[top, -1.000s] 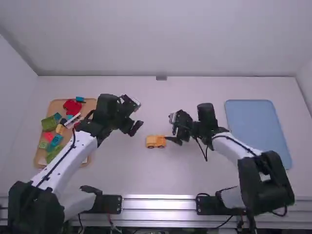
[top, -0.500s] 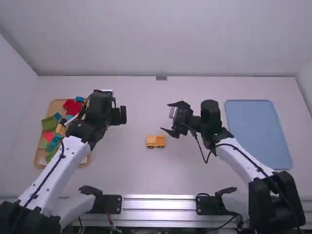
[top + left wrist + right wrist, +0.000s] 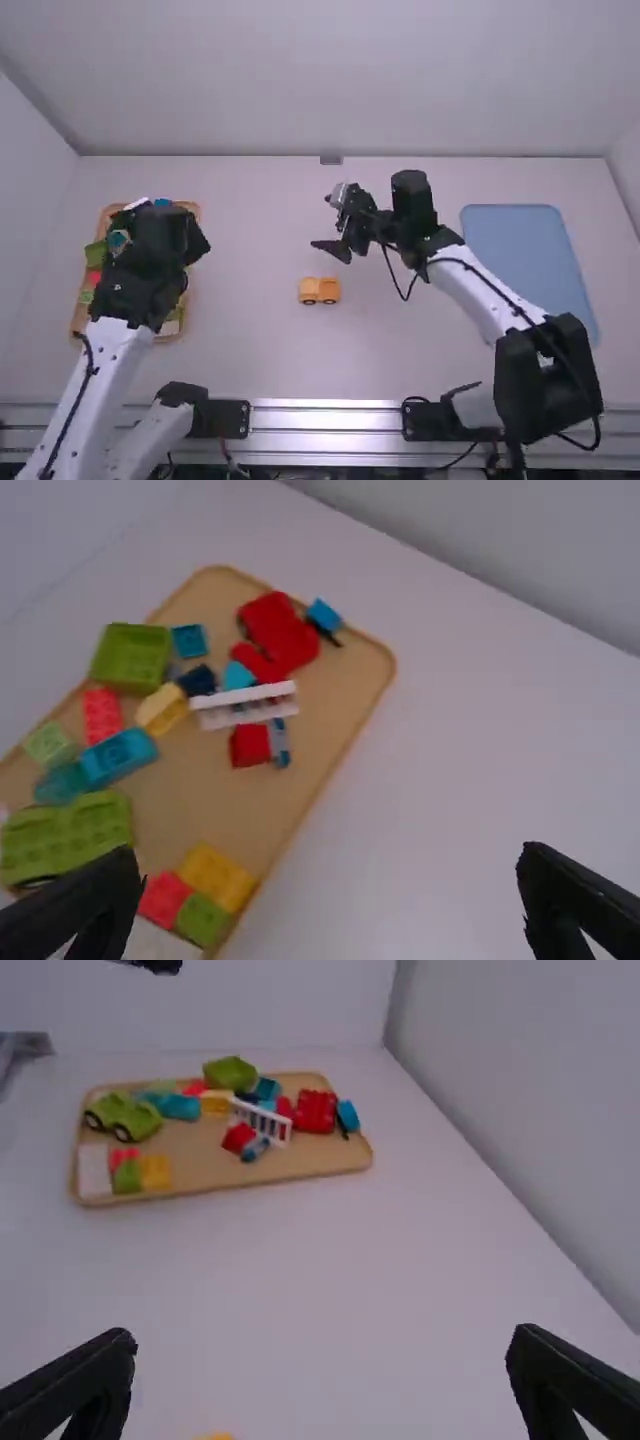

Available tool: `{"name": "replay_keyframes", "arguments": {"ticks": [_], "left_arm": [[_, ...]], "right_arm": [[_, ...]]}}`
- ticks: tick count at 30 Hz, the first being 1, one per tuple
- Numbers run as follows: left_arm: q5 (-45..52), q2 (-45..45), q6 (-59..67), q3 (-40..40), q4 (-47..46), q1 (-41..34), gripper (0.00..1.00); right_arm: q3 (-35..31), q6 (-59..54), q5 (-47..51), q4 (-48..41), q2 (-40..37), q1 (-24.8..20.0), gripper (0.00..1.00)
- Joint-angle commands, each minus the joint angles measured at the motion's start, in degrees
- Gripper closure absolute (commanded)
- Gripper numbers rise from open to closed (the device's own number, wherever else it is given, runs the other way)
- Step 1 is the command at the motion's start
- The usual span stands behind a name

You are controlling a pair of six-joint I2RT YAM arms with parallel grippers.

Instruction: Assemble lego blocks to make yellow taxi

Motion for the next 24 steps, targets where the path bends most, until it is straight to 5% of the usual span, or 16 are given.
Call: {"name": "replay_keyframes", "arguments": {"ticks": [1,10,17,24], "left_arm": [[0.5,-1.0,-1.9,1.0,-1.2,4.7,0.01],[12.1,-1.6,0.6,1.0,-3.6,18.3,0.01],[-6.0,-3.5,-13.1,1.3,-12.8,19.6,0.01],[-4.1,0.3,-4.3,1.7,-8.9,26.2,0.01]], "right_arm": [[3.9,-5.7,-8.4,-2.1,2.1,-0.6,0.01],[6.7,9.8,-15.1,11.1,7.1,-1.6,0.01],[6.6,9.3,-15.0,13.4,7.6,-1.7,0.01],[6.6,7.9,-15.0,13.3,7.6,-1.8,0.01]]}}
